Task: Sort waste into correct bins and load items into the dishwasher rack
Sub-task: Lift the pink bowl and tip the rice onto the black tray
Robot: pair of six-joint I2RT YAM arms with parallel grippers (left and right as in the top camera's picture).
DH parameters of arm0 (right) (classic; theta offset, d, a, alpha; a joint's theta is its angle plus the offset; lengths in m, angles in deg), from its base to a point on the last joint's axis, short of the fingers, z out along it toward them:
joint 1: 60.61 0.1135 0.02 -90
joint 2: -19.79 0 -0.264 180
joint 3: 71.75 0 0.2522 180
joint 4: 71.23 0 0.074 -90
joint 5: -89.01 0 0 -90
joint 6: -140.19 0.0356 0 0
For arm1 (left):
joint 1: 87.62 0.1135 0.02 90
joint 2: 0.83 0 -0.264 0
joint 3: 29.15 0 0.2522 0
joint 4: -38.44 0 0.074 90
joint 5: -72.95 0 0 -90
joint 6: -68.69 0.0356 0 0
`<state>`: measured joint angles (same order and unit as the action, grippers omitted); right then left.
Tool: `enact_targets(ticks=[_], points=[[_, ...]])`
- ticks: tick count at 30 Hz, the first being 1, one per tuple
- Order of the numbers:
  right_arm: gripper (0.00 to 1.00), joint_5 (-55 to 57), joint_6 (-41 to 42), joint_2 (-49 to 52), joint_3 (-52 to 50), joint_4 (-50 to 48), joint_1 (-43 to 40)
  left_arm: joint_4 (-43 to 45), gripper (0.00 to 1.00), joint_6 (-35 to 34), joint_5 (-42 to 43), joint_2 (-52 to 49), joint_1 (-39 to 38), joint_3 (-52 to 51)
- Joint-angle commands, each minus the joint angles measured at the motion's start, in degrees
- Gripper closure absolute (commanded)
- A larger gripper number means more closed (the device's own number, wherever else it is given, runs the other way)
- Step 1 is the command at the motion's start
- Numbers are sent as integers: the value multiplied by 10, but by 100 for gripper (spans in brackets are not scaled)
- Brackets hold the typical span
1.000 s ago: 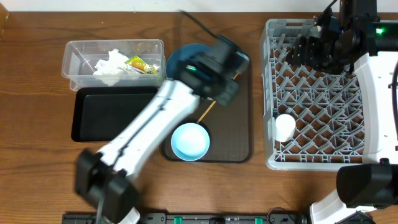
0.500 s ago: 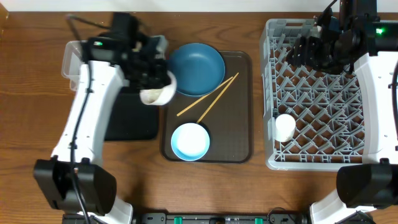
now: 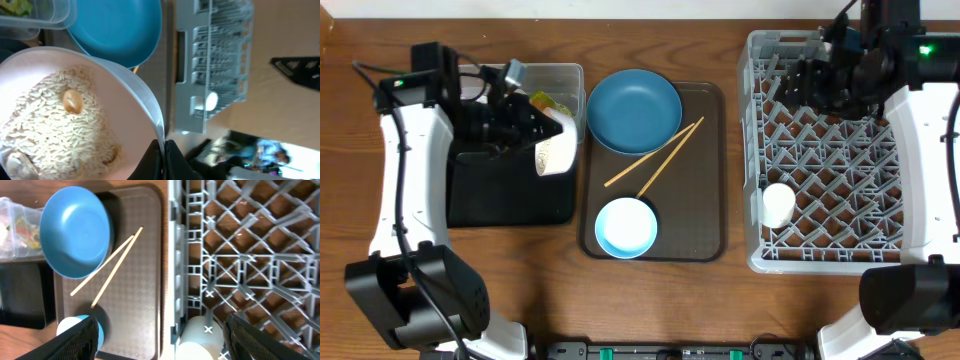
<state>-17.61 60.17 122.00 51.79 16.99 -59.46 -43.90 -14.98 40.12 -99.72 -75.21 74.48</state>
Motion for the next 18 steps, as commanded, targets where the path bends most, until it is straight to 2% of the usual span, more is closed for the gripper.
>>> enact_targets(ticks=[1, 5, 10, 18], points=[[22, -8, -9, -12, 6, -3, 21, -1, 94, 27, 69, 1, 22, -25], [22, -8, -8, -12, 6, -12, 44, 6, 94, 32, 74, -1, 40, -56], [22, -7, -4, -12, 6, -38, 86, 33, 94, 40, 141, -1, 71, -86], [23, 12, 8, -5, 6, -73, 146, 46, 94, 40, 183, -16, 121, -94]])
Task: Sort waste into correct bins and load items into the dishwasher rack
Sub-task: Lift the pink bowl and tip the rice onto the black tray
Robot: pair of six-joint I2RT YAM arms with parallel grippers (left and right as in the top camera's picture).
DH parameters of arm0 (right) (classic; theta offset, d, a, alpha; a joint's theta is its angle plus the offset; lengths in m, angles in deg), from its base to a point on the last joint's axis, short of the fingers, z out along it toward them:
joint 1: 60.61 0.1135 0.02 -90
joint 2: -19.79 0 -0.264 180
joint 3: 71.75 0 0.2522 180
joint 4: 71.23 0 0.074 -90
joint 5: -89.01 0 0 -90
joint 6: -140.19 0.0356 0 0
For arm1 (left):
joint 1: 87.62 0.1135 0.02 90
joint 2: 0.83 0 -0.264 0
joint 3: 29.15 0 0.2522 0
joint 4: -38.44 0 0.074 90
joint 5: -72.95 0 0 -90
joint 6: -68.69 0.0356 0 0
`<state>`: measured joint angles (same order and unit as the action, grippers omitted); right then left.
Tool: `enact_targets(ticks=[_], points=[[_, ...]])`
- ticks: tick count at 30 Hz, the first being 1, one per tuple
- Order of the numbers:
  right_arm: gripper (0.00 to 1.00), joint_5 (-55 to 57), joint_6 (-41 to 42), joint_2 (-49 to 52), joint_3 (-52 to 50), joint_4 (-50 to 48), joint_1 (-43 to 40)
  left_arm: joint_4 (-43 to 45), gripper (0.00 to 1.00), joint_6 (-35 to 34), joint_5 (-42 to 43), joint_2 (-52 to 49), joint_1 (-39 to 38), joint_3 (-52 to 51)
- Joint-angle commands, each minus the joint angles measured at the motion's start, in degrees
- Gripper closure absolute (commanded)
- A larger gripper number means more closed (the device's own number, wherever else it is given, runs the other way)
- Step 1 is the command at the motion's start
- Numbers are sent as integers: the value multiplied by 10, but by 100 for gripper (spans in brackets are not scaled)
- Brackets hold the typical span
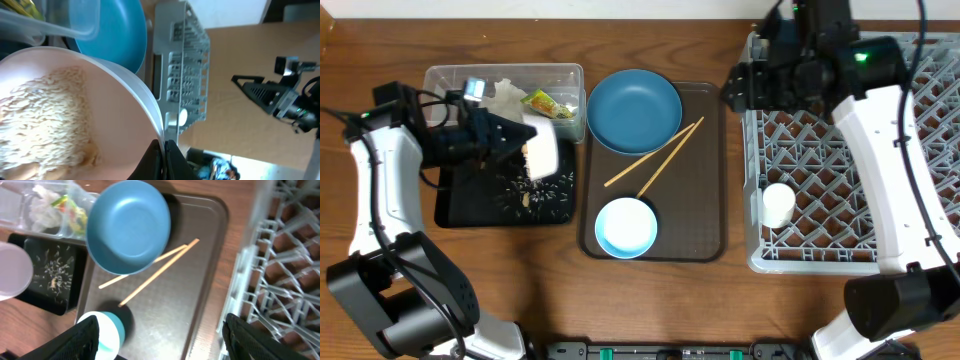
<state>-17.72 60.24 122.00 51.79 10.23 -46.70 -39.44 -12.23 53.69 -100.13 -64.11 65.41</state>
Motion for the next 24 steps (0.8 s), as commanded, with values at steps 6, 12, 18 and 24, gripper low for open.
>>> enact_targets(ticks=[6, 12, 18, 24], points=[[22, 54, 9, 1, 6, -15, 50, 6, 94, 12, 100, -43, 13, -3], [22, 63, 8, 1, 6, -14, 56, 6, 94, 15, 138, -90, 14, -3], [22, 64, 8, 1, 6, -13, 56, 5, 94, 9, 194, -133, 25, -3], [22, 75, 8, 1, 6, -12, 56, -36, 94, 7, 194, -147, 42, -3]])
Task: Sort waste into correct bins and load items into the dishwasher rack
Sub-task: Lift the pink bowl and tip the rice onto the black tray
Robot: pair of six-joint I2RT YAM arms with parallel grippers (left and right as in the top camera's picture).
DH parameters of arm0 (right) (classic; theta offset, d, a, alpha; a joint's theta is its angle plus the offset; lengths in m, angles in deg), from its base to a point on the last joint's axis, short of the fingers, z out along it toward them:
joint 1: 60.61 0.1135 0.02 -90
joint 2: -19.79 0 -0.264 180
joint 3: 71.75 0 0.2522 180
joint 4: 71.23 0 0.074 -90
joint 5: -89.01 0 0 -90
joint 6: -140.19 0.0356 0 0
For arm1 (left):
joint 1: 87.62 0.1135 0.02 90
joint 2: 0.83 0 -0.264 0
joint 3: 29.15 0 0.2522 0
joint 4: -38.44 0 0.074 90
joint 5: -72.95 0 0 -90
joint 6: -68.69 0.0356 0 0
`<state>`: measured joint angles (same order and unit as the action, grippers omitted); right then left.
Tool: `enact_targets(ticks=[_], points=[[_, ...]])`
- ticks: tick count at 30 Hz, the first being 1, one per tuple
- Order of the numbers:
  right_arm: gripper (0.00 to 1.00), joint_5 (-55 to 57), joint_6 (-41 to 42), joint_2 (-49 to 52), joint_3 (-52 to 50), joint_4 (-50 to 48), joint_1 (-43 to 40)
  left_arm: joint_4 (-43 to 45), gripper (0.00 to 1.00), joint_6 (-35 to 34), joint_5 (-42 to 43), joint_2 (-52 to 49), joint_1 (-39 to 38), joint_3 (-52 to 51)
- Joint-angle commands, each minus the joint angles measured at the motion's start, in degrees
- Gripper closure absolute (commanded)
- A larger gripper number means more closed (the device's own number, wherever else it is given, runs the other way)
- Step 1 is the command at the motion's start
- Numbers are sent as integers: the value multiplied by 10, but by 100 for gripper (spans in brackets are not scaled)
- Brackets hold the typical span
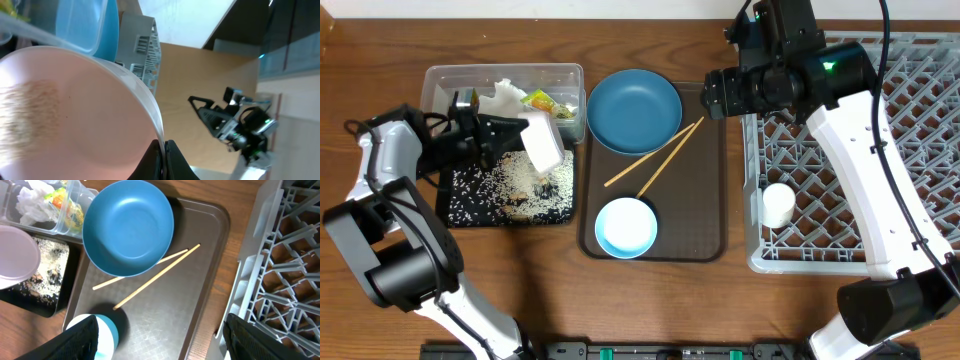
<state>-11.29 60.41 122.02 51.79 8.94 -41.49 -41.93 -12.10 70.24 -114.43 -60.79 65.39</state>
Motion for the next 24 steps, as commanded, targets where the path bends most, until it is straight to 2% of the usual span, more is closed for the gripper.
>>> enact_targets(ticks=[1, 17, 24], points=[[23, 11, 6, 1, 6, 1, 4, -22, 94, 6, 29, -4, 11, -3], [22, 19, 4, 1, 6, 6, 3, -110, 94, 6, 29, -4, 16, -3], [22, 20, 4, 1, 6, 8, 3, -87, 94, 6, 28, -4, 22, -3]])
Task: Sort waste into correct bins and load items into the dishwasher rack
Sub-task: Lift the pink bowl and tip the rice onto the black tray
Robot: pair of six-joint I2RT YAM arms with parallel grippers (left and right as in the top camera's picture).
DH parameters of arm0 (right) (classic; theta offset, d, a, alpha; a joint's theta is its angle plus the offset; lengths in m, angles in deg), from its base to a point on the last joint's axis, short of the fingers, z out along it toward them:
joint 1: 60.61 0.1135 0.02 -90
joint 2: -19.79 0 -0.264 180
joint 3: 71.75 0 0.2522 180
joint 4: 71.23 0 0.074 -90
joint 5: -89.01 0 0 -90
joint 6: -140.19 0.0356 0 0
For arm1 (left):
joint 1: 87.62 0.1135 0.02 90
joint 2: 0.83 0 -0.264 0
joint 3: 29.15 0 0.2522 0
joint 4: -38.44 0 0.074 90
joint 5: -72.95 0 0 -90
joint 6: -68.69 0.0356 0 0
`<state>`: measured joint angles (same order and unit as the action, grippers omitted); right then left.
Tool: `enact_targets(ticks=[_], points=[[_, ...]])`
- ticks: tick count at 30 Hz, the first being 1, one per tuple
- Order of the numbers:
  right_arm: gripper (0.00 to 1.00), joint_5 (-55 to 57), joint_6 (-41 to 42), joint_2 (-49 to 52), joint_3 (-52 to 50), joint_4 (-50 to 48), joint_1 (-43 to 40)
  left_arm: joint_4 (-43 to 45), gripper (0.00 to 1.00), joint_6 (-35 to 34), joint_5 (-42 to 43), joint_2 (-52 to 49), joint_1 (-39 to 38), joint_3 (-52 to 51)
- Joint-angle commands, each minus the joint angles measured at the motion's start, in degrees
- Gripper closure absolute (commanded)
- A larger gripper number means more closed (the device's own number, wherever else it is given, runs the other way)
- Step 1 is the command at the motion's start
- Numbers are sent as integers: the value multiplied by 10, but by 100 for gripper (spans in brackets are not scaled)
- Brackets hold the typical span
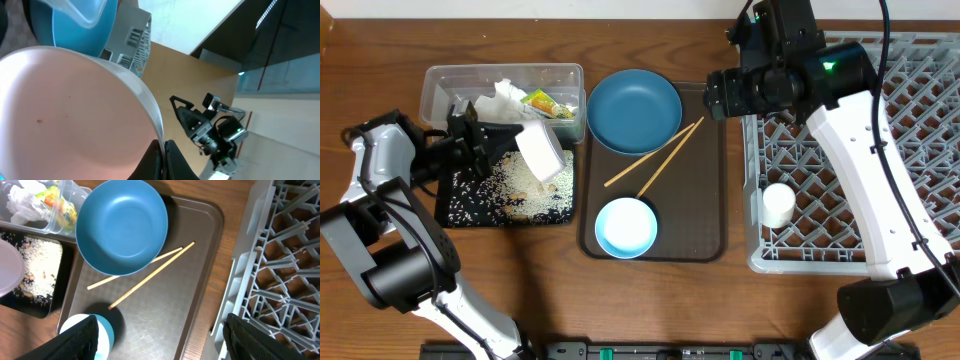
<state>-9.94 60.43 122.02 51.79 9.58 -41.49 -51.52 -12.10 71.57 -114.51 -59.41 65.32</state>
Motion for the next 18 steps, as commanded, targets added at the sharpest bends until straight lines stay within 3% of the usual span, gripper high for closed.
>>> enact_targets(ticks=[1, 9, 15, 18], points=[[22, 6, 3, 1, 6, 2, 3, 9, 94, 3, 15, -3, 13, -2], [22, 6, -1, 1, 6, 2, 3, -1, 94, 11, 8, 0, 30, -2], [21, 15, -3, 1, 6, 2, 1, -2, 94, 43, 3, 32, 0, -2], [15, 15, -2, 1, 6, 0, -3, 18, 94, 47, -60, 64, -40, 1]])
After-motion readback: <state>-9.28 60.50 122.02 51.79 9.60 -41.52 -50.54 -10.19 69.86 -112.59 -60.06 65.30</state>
